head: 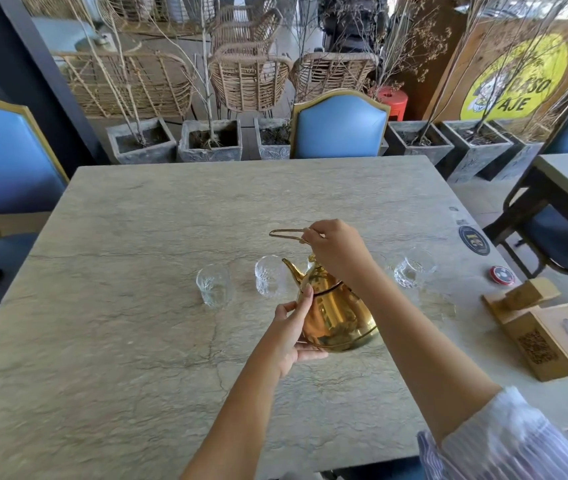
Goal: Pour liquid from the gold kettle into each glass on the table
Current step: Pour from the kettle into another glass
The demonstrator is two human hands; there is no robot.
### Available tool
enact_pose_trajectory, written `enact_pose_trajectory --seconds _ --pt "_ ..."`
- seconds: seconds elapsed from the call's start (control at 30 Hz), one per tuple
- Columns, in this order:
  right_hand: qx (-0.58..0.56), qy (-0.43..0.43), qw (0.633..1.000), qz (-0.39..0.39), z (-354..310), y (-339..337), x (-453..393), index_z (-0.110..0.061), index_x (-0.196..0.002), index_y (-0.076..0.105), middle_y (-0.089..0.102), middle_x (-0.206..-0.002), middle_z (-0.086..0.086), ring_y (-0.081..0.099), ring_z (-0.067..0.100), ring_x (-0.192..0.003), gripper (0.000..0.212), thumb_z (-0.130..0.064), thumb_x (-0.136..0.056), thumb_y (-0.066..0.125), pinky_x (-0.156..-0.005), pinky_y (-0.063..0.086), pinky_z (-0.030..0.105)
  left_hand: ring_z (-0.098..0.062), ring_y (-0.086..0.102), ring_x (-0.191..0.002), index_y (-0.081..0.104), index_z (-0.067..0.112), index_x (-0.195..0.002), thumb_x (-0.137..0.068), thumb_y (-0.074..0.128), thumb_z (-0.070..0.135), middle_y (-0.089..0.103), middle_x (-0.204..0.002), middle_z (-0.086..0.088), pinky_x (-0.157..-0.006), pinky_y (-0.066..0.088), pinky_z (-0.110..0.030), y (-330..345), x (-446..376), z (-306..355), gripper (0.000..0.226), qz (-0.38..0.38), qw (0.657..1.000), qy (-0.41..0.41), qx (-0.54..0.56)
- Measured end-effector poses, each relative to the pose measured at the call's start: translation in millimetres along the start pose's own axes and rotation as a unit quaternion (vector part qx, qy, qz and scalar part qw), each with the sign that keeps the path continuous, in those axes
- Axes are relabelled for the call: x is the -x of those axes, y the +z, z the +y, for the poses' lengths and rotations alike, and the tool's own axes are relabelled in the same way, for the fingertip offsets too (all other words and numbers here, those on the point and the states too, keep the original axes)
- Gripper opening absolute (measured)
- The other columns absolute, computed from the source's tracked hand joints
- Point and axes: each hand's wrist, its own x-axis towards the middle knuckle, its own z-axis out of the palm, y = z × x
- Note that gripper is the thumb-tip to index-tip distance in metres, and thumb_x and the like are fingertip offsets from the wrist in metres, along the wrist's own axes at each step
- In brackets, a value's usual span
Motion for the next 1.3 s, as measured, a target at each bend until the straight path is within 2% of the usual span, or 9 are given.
enact_pose_trajectory --seconds 0.13,0.2,0.27,0.33,0.6,0.73,1.1,1.3 --pt "0.018 0.011 1.000 -0.023 -6 0 -5 0.005 -0.101 0.071 0.073 -0.088 0.022 0.051 0.022 -0.059 0.040 -0.025 -0.098 0.045 -0.047 0.032 0.027 -0.043 0.068 -0.111 0.042 0.015 -0.133 -0.078 0.068 0.065 0.063 -0.124 -0.019 -0.083 0.061 -0.058 1 2 0 0.079 -0.007 1.000 -0.009 0.016" --pt "0.025 0.015 0.999 -0.032 -10 -1 -7 0.006 -0.102 0.070 0.070 -0.080 0.021 0.049 0.021 -0.059 0.040 -0.024 -0.098 0.044 -0.047 0.031 0.027 -0.044 0.067 -0.113 0.041 0.014 -0.133 -0.080 0.067 0.065 0.062 -0.129 -0.021 -0.077 0.064 -0.055 2 4 0 0.078 -0.012 1.000 -0.013 0.022" --pt "0.029 0.021 0.999 -0.038 -13 -2 -7 0.008 -0.103 0.070 0.059 -0.070 0.014 0.046 0.021 -0.058 0.040 -0.022 -0.098 0.043 -0.047 0.030 0.027 -0.045 0.067 -0.113 0.040 0.014 -0.132 -0.080 0.066 0.066 0.061 -0.134 -0.023 -0.072 0.065 -0.053 4 6 0 0.078 -0.022 0.999 -0.016 0.030" --pt "0.035 0.027 0.998 -0.040 -16 -3 -7 0.008 -0.103 0.069 0.054 -0.068 0.010 0.044 0.022 -0.057 0.040 -0.021 -0.097 0.043 -0.046 0.029 0.027 -0.045 0.068 -0.113 0.040 0.014 -0.131 -0.082 0.064 0.066 0.061 -0.133 -0.023 -0.070 0.065 -0.051 5 9 1 0.076 -0.030 0.999 -0.019 0.037" --pt "0.056 0.039 0.997 -0.047 -25 -5 -8 0.003 -0.100 0.072 0.055 -0.066 0.008 0.043 0.019 -0.052 0.037 -0.020 -0.094 0.043 -0.046 0.030 0.025 -0.042 0.071 -0.108 0.040 0.014 -0.130 -0.083 0.061 0.067 0.063 -0.132 -0.021 -0.065 0.066 -0.046 9 19 1 0.074 -0.041 0.998 -0.022 0.051" --pt "0.057 0.034 0.997 -0.049 -29 -7 -9 0.002 -0.097 0.072 0.057 -0.067 0.008 0.048 0.021 -0.056 0.037 -0.022 -0.095 0.044 -0.047 0.033 0.026 -0.040 0.071 -0.110 0.039 0.013 -0.132 -0.083 0.061 0.066 0.063 -0.131 -0.020 -0.064 0.066 -0.045 9 24 4 0.075 -0.042 0.997 -0.015 0.057" --pt "0.076 0.021 0.996 -0.033 -39 -13 -11 -0.002 -0.094 0.072 0.060 -0.067 0.007 0.055 0.026 -0.063 0.035 -0.023 -0.095 0.045 -0.050 0.036 0.026 -0.042 0.071 -0.107 0.040 0.013 -0.130 -0.084 0.060 0.066 0.063 -0.129 -0.023 -0.067 0.066 -0.043 10 37 10 0.073 -0.065 0.996 -0.006 0.055" --pt "0.091 0.009 0.995 -0.025 -43 -20 -12 0.002 -0.093 0.069 0.058 -0.067 0.009 0.054 0.028 -0.064 0.035 -0.022 -0.094 0.045 -0.052 0.037 0.027 -0.040 0.074 -0.104 0.041 0.012 -0.130 -0.084 0.058 0.067 0.065 -0.124 -0.023 -0.084 0.063 -0.052 13 40 13 0.074 -0.078 0.996 0.000 0.049"
